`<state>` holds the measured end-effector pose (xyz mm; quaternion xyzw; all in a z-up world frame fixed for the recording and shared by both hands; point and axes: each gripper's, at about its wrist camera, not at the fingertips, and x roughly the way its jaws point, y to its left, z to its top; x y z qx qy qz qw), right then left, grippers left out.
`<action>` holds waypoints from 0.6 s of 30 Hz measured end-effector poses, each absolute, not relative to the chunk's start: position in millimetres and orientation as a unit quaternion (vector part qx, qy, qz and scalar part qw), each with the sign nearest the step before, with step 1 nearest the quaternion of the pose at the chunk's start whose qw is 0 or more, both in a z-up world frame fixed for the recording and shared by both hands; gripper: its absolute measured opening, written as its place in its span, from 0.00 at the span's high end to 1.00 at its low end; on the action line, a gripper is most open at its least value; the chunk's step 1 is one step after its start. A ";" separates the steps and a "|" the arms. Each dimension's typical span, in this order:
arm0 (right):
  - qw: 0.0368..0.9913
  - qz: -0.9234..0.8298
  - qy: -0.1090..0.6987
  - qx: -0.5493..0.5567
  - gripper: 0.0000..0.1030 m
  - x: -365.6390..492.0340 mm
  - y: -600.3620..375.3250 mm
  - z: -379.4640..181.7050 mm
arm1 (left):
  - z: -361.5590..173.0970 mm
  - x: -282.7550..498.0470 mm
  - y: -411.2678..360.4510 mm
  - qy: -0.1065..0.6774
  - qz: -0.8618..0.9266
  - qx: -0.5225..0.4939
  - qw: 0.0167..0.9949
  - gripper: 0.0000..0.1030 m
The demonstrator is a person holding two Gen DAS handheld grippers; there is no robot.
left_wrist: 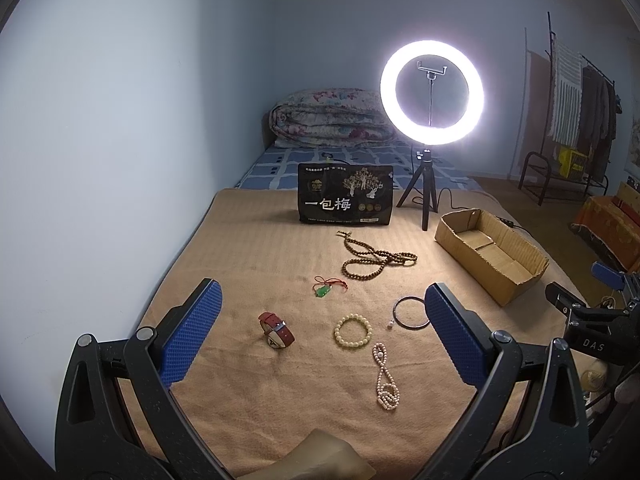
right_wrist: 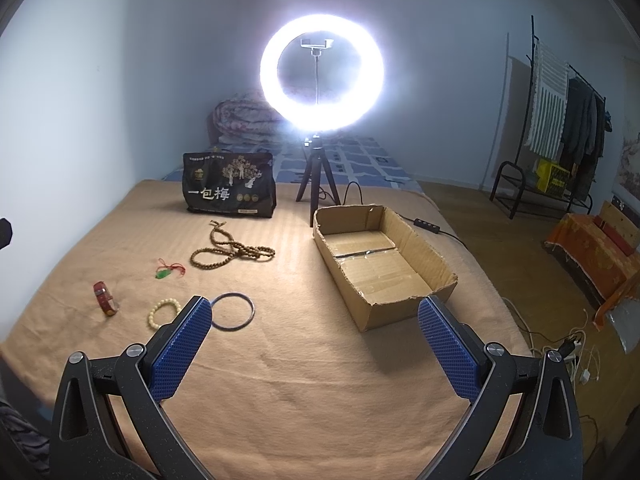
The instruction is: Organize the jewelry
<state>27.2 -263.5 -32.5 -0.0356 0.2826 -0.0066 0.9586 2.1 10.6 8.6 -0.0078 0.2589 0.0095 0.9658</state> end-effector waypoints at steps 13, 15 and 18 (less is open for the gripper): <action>0.953 0.002 0.299 -0.042 0.01 38.2 -254.8 -39.9 | -1.9 12.5 18.0 0.276 0.023 -0.006 0.961 0.00; 0.952 0.003 0.303 -0.042 0.01 41.4 -253.9 -41.8 | -5.1 15.1 20.9 0.281 0.024 -0.005 0.959 0.00; 0.950 0.003 0.308 -0.045 0.01 46.0 -251.8 -44.6 | -9.7 20.3 24.8 0.291 0.027 -0.001 0.956 0.00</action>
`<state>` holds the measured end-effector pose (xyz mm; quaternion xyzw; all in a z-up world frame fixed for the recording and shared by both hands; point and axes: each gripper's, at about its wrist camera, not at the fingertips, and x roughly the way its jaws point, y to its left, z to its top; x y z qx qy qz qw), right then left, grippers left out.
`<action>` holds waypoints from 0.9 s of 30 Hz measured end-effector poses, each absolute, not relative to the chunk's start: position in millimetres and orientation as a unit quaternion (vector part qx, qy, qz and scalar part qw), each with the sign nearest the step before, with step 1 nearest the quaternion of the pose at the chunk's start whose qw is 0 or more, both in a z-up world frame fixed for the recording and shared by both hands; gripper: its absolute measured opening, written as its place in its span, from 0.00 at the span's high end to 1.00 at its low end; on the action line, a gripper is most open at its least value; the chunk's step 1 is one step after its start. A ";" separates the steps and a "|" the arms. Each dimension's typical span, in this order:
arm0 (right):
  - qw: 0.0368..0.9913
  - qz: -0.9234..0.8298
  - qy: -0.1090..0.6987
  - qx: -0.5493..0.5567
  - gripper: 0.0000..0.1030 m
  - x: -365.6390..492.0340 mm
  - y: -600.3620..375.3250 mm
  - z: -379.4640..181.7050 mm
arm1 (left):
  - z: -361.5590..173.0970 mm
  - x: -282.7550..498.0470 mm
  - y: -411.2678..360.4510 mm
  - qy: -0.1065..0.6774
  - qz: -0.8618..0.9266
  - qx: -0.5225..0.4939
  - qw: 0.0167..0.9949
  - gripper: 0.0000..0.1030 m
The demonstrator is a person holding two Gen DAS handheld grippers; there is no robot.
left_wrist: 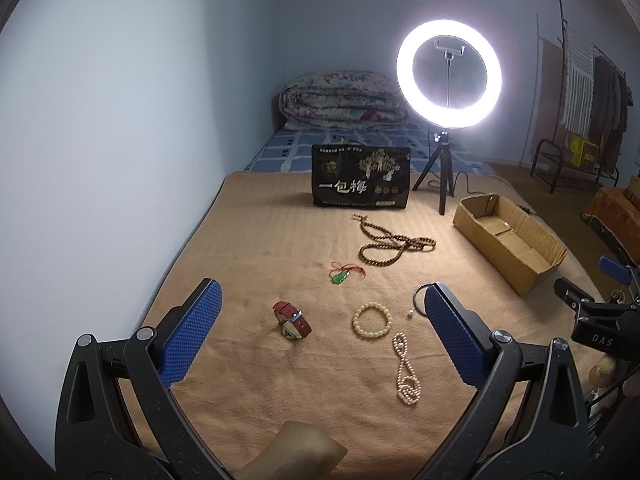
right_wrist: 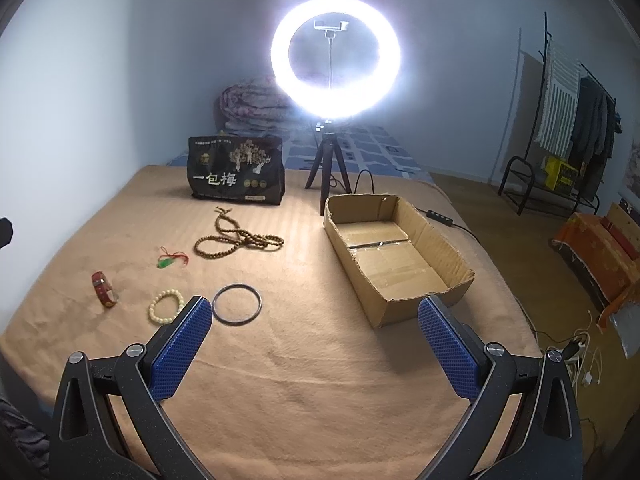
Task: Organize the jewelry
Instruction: 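Grasp the red-strap watch with the left tool while the right tool grasps the pearl necklace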
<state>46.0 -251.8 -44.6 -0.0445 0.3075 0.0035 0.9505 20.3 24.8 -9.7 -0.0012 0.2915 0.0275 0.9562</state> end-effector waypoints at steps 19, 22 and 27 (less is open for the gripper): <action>0.908 0.117 0.380 -0.130 0.01 70.4 -193.5 -97.0 | -54.5 62.9 94.9 0.379 0.033 -0.048 0.924 0.00; 0.894 0.141 0.402 -0.139 0.01 75.0 -180.8 -110.1 | -71.9 75.4 92.8 0.414 0.025 -0.034 0.909 0.00; 0.870 0.181 0.437 -0.142 0.01 78.4 -159.6 -132.4 | -103.0 97.1 85.8 0.467 0.014 -0.017 0.884 0.18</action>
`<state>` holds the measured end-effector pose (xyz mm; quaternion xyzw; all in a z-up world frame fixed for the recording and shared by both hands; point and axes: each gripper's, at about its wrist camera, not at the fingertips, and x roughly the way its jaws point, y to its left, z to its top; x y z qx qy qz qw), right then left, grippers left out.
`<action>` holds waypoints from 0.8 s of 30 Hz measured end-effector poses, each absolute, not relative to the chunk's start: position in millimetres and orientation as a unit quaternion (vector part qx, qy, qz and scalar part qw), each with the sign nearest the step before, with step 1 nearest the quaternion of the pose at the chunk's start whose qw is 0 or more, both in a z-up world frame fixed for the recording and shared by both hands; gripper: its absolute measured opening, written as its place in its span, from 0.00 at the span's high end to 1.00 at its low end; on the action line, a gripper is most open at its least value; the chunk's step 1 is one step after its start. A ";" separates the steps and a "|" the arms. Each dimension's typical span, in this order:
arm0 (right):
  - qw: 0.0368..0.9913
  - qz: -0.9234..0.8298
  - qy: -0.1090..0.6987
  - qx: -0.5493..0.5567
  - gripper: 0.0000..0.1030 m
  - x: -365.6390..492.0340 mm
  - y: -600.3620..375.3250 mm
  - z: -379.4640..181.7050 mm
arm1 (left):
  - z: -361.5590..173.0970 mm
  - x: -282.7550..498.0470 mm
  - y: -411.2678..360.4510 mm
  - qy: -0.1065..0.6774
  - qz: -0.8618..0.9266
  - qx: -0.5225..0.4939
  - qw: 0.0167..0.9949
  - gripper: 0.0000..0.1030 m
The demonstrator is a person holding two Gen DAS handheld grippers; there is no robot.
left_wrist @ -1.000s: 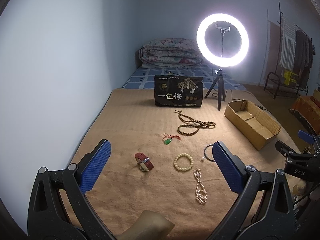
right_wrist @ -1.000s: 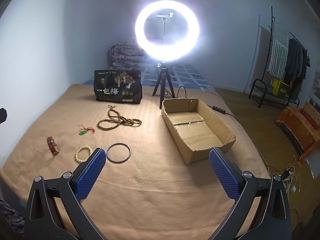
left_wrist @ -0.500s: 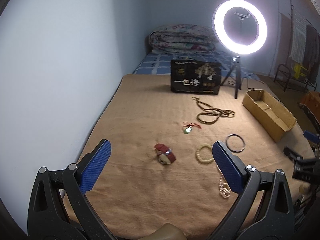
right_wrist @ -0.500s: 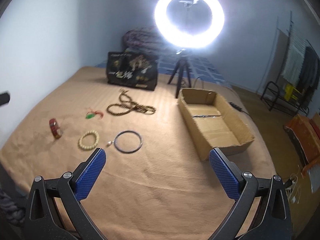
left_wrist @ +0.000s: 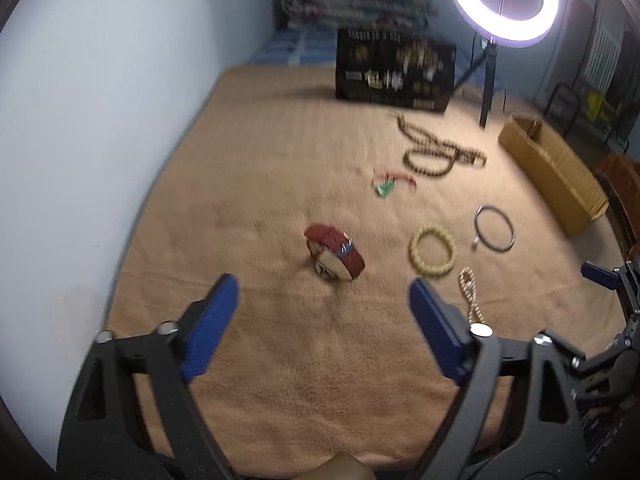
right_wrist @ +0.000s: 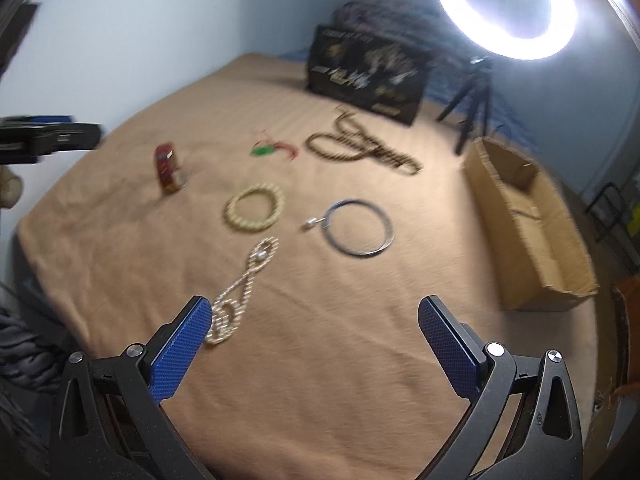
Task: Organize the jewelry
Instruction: 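Grasp the red-strap watch with the left tool while the right tool grasps the pearl necklace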
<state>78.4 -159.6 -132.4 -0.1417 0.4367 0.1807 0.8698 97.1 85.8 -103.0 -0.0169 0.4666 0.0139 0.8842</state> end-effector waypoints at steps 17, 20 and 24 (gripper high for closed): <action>0.821 0.207 0.519 -0.115 0.17 93.0 -128.8 -189.8 | -141.1 160.5 81.8 0.515 0.035 -0.088 0.852 0.23; 0.817 0.212 0.522 -0.122 0.21 94.3 -121.4 -194.8 | -146.0 167.0 82.3 0.520 0.040 -0.088 0.849 0.23; 0.813 0.217 0.516 -0.160 0.30 92.3 -109.2 -200.4 | -154.6 173.0 87.2 0.529 0.043 -0.097 0.842 0.23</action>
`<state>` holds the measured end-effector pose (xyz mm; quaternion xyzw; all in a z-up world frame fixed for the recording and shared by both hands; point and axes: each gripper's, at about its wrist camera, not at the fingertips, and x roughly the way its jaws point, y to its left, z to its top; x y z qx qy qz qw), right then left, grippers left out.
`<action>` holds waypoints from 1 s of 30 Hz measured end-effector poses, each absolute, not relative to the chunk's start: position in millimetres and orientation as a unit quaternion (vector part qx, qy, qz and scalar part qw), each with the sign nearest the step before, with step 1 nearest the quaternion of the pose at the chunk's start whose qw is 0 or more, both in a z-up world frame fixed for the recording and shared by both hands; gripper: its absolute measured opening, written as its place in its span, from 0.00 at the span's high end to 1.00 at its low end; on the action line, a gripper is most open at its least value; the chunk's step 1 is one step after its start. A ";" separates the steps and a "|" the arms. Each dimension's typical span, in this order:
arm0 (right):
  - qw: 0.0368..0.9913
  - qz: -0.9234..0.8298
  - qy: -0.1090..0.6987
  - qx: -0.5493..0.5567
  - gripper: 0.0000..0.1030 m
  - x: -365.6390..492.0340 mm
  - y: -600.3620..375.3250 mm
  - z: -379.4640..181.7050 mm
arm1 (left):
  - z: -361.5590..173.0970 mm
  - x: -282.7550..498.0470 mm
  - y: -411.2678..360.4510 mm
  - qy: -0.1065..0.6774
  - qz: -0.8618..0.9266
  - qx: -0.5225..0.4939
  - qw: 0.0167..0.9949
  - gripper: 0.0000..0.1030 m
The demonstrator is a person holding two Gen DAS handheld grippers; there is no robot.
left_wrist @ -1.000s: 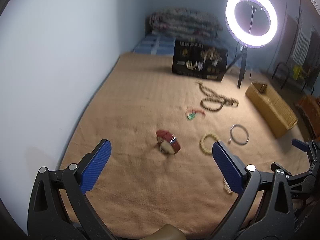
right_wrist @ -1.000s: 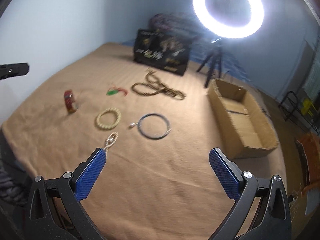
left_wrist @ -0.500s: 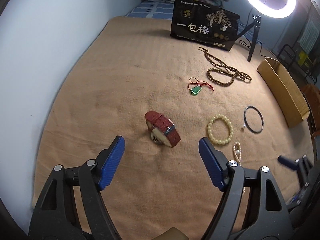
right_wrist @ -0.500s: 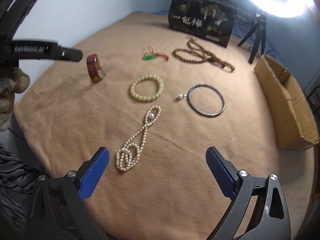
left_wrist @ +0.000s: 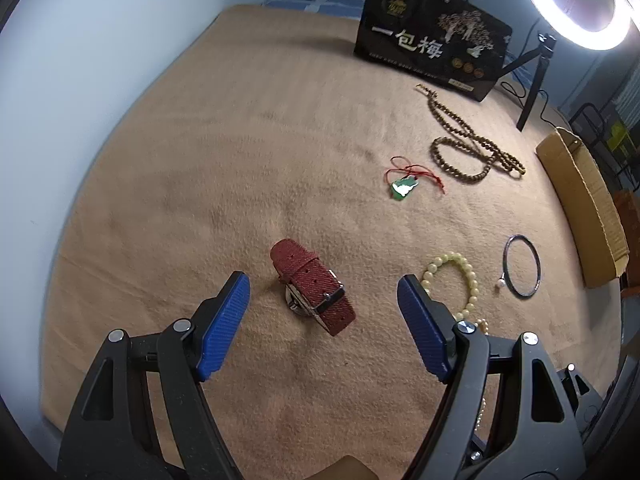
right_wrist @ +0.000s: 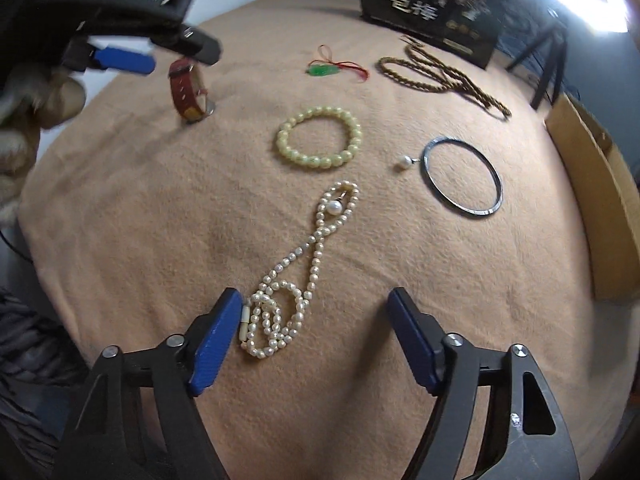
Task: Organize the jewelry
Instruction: 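Grasp the red-strap watch with the left tool while the right tool grasps the pearl necklace, then carry the watch and pearl necklace with both tools over the cardboard box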
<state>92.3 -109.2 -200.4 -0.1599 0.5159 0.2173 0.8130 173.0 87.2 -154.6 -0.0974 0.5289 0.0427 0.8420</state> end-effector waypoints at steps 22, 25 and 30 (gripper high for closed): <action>0.830 0.231 0.497 -0.109 0.95 111.7 -143.1 -168.3 | -165.1 175.5 95.8 0.550 0.014 -0.133 0.824 0.87; 0.839 0.228 0.485 -0.094 0.95 115.1 -150.1 -155.5 | -158.7 175.7 97.6 0.541 0.015 -0.136 0.830 0.87; 0.851 0.225 0.469 -0.077 0.95 121.8 -158.8 -137.1 | -142.4 174.4 95.2 0.520 0.013 -0.134 0.843 0.88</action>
